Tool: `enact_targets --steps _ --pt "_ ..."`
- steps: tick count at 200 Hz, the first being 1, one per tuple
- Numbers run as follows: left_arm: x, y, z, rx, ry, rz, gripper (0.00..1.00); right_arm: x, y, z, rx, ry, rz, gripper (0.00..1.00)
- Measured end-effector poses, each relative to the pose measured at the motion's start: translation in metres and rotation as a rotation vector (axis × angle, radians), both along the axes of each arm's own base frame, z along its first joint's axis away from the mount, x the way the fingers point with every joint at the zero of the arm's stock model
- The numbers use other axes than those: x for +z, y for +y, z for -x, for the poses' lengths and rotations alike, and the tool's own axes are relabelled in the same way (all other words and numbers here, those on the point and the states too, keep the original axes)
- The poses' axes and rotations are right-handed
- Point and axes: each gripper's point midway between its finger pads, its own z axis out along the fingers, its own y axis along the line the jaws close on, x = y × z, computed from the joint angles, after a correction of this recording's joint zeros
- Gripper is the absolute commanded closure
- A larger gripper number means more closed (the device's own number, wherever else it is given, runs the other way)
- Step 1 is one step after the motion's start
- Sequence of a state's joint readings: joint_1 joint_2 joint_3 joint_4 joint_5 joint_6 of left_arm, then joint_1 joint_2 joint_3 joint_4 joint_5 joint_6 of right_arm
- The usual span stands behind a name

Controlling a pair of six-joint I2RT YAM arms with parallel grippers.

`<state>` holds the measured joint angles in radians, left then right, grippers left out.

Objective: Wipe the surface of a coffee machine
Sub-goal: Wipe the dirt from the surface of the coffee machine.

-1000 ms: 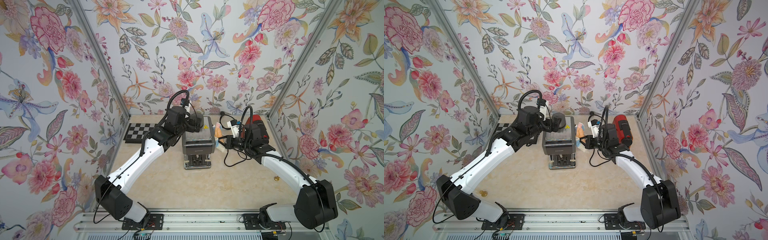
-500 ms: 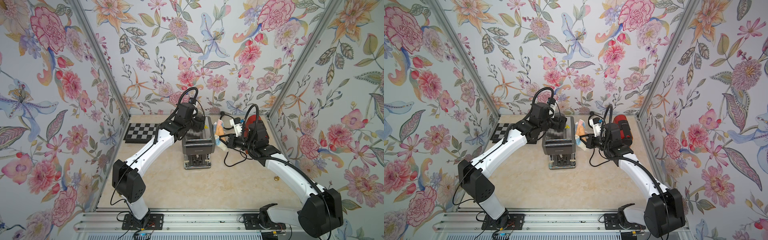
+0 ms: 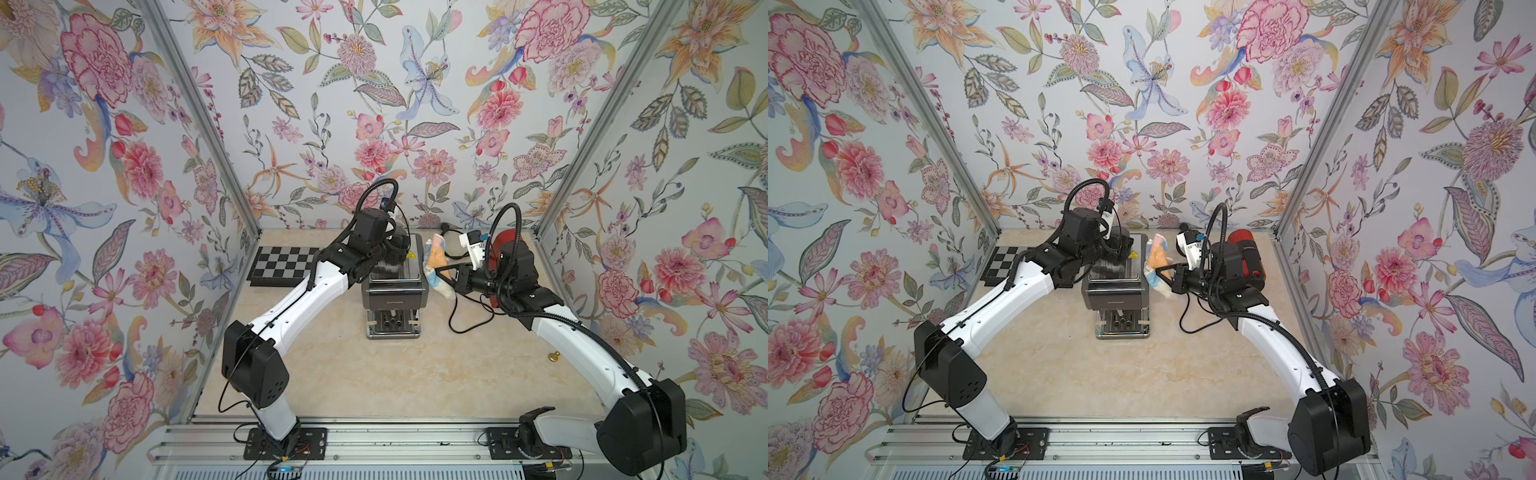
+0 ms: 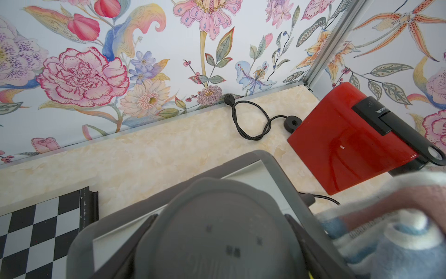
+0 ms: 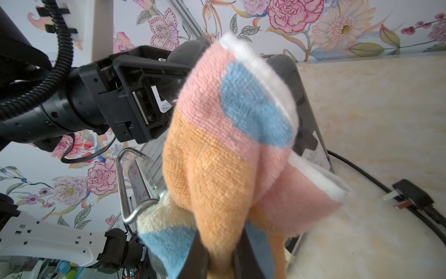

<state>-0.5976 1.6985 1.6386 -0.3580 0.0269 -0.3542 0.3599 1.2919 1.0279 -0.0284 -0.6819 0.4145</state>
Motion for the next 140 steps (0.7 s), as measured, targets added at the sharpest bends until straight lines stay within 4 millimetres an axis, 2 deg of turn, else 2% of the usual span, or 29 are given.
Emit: enact_targets --steps 32,62,83,99,112,124,140 --pt "0.002 0.003 0.003 -0.036 -0.027 -0.014 0.50 -0.017 0.015 0.000 0.037 0.015 -0.004 1.00" --pt "0.004 0.018 0.004 -0.082 -0.027 -0.008 0.51 -0.042 0.033 0.003 0.063 0.033 -0.029 1.00" --pt "0.004 0.023 0.005 -0.122 -0.026 -0.012 0.52 -0.082 0.039 0.006 0.068 0.108 -0.019 1.00" --pt "0.003 0.019 0.008 -0.161 -0.032 -0.023 0.53 -0.117 0.039 0.009 0.060 0.191 0.006 1.00" --pt "0.002 0.016 0.011 -0.193 -0.038 -0.033 0.54 -0.138 0.038 0.010 0.052 0.241 0.019 1.00" --pt "0.001 0.013 0.013 -0.218 -0.045 -0.039 0.54 -0.146 0.037 0.011 0.048 0.266 0.023 1.00" --pt "0.001 0.013 0.013 -0.223 -0.047 -0.041 0.54 -0.142 0.037 0.011 0.045 0.259 0.016 1.00"
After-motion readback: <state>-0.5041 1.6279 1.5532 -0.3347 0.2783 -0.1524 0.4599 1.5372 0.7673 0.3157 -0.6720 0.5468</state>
